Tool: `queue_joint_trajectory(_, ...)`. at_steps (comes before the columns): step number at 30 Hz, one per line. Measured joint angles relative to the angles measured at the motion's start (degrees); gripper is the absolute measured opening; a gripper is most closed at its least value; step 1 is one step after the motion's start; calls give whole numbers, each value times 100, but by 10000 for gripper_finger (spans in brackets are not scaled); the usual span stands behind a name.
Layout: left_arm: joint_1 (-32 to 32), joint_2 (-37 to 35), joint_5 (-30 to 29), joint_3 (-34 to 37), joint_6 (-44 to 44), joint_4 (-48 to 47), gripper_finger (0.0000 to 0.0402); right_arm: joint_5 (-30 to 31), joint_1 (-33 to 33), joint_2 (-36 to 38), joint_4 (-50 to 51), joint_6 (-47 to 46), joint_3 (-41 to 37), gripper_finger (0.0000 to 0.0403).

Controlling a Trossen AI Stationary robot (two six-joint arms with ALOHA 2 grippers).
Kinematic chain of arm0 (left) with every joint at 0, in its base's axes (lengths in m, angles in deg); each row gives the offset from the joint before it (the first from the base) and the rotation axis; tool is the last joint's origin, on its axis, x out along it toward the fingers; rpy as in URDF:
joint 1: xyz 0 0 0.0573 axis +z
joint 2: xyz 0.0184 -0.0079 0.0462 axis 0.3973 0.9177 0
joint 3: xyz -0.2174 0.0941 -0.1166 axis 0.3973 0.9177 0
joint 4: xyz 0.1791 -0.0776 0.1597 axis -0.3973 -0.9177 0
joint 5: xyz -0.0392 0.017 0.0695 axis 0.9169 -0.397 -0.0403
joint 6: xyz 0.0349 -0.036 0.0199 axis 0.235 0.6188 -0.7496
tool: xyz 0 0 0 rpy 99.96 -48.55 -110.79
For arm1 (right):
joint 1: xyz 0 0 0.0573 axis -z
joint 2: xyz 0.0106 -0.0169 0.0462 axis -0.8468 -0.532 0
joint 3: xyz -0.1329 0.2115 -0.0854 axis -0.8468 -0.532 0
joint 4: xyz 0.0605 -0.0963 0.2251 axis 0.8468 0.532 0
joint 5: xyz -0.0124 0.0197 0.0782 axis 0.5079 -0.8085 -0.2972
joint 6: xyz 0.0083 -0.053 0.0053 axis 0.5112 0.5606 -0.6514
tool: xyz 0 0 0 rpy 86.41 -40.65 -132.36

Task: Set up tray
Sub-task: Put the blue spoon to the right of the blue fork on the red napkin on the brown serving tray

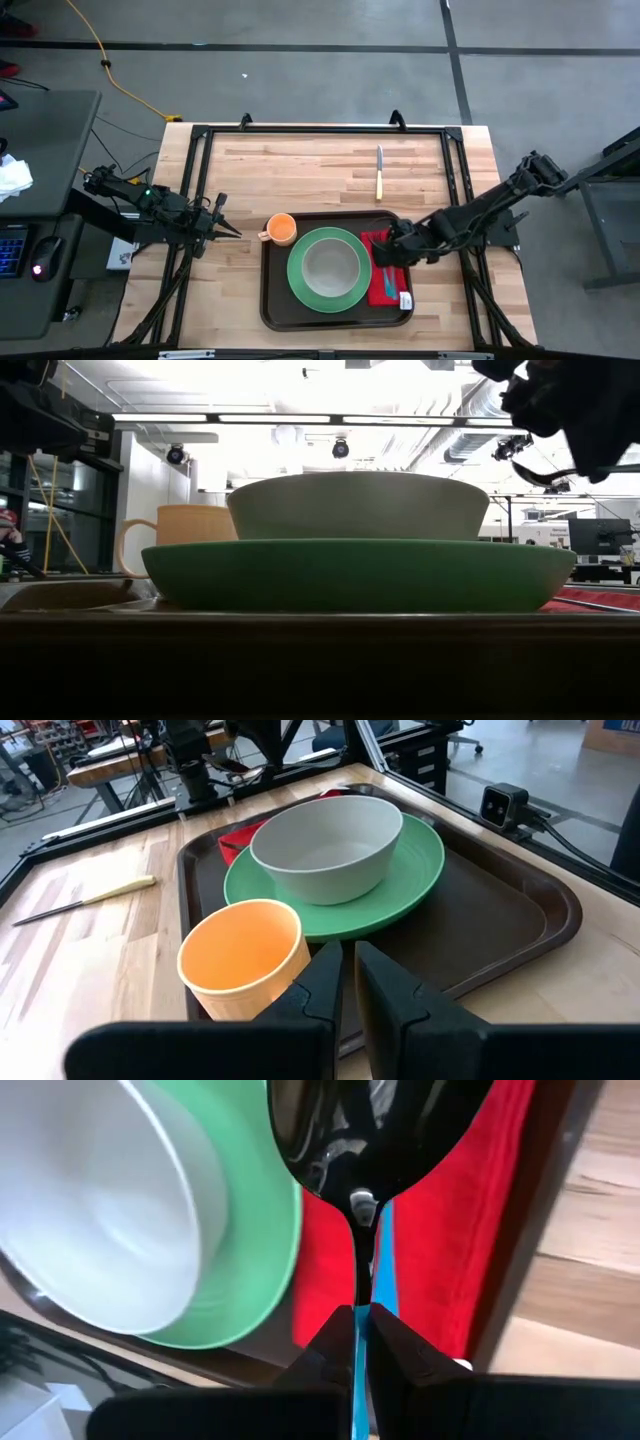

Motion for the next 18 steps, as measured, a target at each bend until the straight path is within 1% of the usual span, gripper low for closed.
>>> queue_joint_trajectory(5,0,0,-4,0,0,0,62,158,99,-33,-277,145,0,1)
queue_joint_trajectory(12,0,-1,-4,0,0,-3,62,22,230,-477,-684,473,0,1)
queue_joint_trajectory(18,-2,0,-4,0,0,-4,62,95,249,-663,-713,575,0,1)
